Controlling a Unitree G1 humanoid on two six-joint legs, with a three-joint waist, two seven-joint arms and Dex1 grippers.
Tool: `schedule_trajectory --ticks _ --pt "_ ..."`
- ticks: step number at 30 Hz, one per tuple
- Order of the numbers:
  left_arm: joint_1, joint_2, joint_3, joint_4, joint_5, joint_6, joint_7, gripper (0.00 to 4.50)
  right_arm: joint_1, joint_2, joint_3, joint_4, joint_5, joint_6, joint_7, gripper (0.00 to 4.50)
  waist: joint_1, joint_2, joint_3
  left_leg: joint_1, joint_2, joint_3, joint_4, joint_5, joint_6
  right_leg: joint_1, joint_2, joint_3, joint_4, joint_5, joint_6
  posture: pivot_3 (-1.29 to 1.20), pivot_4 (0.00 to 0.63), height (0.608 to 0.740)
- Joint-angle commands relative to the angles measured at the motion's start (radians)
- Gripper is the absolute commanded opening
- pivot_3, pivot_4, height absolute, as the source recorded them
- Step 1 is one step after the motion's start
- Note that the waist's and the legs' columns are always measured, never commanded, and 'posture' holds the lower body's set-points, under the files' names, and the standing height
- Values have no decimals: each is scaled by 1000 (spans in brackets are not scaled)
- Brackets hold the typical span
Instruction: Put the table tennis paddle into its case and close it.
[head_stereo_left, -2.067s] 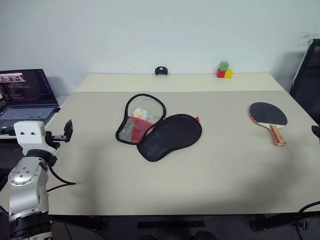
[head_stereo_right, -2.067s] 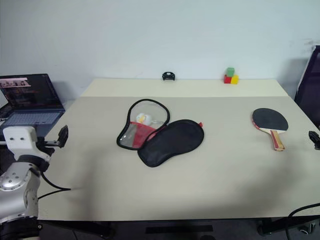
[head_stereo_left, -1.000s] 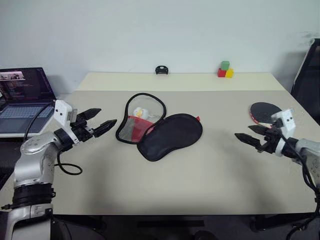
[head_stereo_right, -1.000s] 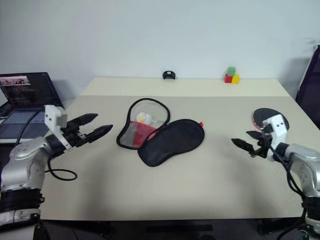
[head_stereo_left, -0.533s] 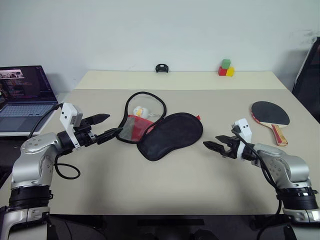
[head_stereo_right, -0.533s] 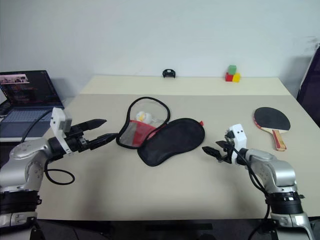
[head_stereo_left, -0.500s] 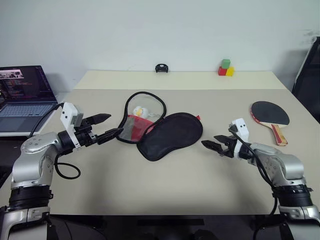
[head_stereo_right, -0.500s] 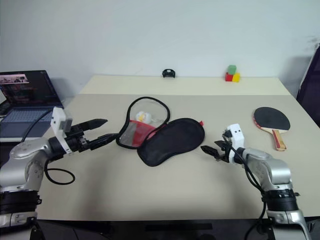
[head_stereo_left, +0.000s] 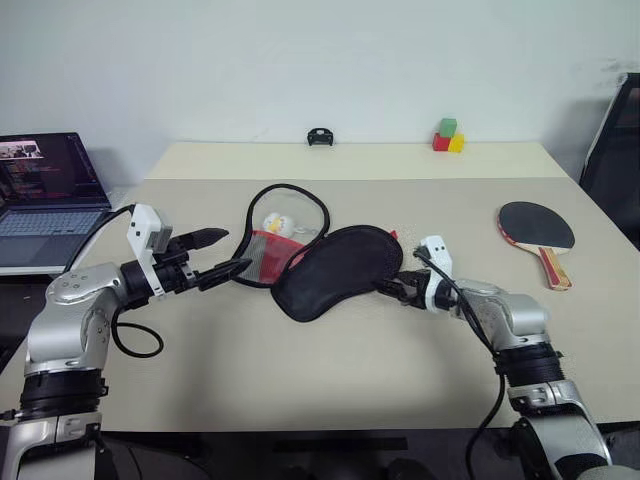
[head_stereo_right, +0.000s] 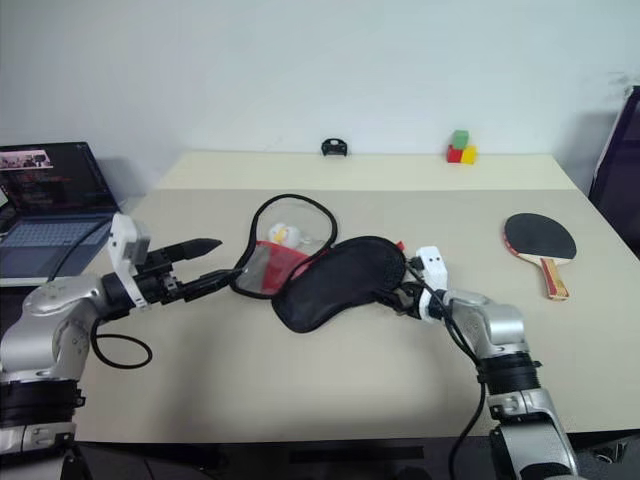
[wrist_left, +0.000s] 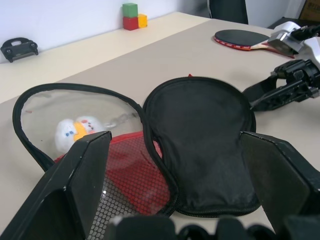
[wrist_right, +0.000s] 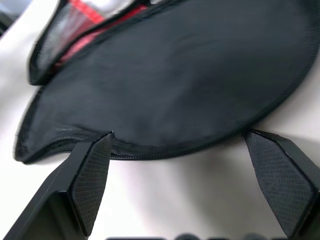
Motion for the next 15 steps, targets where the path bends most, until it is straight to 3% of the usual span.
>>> schedule_trajectory --ticks 1,15 --pt "-19 24 11 -39 -15 0 -4 4453 -38 30 -11 -6 18 27 -7 4500 1 0 0 0 0 0 0 0 0 0 0 0 0 0 0 0 150 740" --pt "8 21 32 -54 -16 -8 24 4453 -115 213 -216 -35 137 292 -243 4500 1 0 0 0 0 -1 -1 0 0 -1 0 0 0 0 0 0 150 740"
